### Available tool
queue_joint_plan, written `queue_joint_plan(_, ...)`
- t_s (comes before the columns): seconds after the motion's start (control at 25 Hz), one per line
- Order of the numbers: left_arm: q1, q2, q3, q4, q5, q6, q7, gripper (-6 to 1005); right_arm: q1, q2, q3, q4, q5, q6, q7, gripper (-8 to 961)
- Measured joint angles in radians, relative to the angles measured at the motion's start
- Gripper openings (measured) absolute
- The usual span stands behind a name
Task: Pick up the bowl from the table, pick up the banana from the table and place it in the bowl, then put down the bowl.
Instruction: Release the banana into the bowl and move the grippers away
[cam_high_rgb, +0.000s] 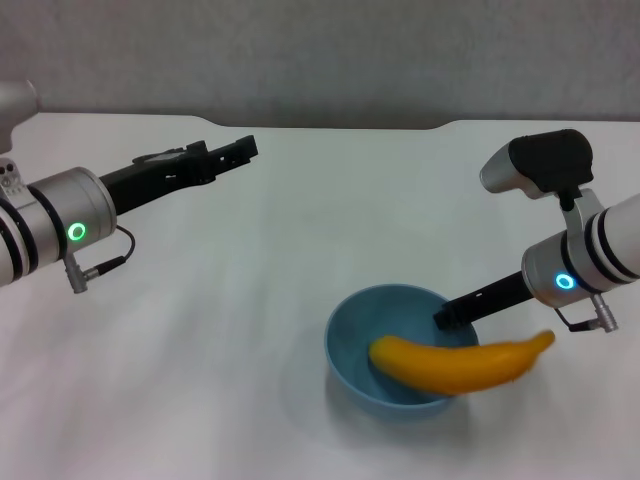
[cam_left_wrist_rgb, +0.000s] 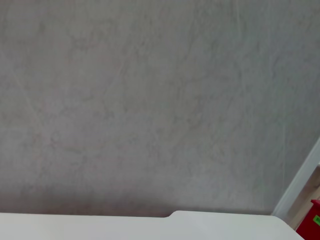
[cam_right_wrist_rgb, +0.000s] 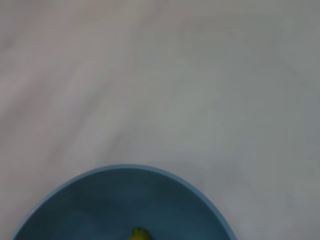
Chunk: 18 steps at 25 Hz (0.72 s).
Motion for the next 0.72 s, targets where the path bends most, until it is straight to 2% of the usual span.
queue_joint_plan(0.72,0.005,-0.006,-0.011,0.011,0.0,-0.004,0.002,864,-0.008,0.002,-0.003,-0.009,0.002,-0.015,0.0,50)
